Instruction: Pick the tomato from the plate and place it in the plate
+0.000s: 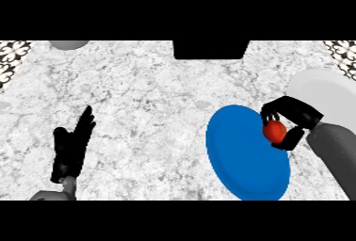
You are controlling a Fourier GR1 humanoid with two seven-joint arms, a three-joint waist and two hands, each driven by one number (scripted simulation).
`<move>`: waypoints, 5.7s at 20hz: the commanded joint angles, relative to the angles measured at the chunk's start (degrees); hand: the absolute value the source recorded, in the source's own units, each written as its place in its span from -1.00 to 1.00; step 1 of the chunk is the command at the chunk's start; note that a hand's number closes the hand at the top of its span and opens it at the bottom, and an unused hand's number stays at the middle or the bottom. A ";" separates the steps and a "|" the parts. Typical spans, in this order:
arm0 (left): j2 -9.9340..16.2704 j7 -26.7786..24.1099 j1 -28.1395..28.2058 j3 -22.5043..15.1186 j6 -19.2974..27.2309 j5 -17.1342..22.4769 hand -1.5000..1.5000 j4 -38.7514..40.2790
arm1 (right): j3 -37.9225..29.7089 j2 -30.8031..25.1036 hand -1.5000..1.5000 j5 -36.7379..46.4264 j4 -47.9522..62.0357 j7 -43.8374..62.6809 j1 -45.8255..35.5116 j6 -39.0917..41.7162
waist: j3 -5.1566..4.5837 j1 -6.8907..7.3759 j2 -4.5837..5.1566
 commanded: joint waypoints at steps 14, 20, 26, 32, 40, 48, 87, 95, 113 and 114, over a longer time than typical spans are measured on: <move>-0.28 -0.37 1.00 0.92 0.31 -0.48 0.00 0.70 | -13.82 -2.05 1.00 3.98 -19.16 47.69 -3.20 -31.47 | 0.00 -1.84 -0.96; -0.18 0.98 -1.32 1.80 -0.85 -0.35 0.00 -0.05 | -17.89 -6.02 1.00 6.76 -28.64 59.21 3.64 -30.40 | 0.16 -0.08 -0.09; -0.89 1.47 0.16 1.30 -0.93 -2.11 0.00 -1.57 | -26.06 -9.12 1.00 2.77 -22.92 50.91 8.12 -28.50 | 0.22 0.64 0.23; -3.17 0.29 -0.10 1.31 -1.39 -2.45 0.00 0.37 | -30.17 -9.93 1.00 2.68 -10.80 44.61 3.72 -25.20 | 0.23 1.22 0.35; -3.54 -4.19 -0.17 2.13 -3.30 -2.57 0.00 3.61 | -31.14 -9.88 1.00 3.19 5.44 37.99 -0.92 -18.58 | 0.25 1.60 0.52; -1.42 3.11 -3.68 3.57 -4.00 -1.90 0.00 -1.12 | -31.52 -11.54 -1.00 2.94 19.19 30.20 -2.35 -7.24 | 0.35 2.08 0.68; -4.07 2.68 -4.21 4.75 -4.97 -4.43 0.00 0.74 | -52.09 -10.21 -1.00 -19.29 27.69 -5.06 1.77 -1.12 | 0.39 1.98 0.76; -7.33 1.00 -0.66 1.83 -2.39 -7.73 0.00 -1.01 | -52.96 -13.70 -1.00 -20.50 28.53 -4.50 2.93 -0.19 | 0.39 1.84 0.63; -6.31 1.56 -3.07 4.04 -4.89 -6.39 0.00 0.80 | -55.62 -17.26 -1.00 -22.27 31.12 -6.81 7.44 -2.31 | 0.60 2.27 0.99; -6.32 -2.34 -2.73 5.16 -4.80 -6.35 0.00 4.60 | -55.72 -19.84 -1.00 -22.45 31.14 -7.75 9.46 1.23 | 0.53 1.75 0.97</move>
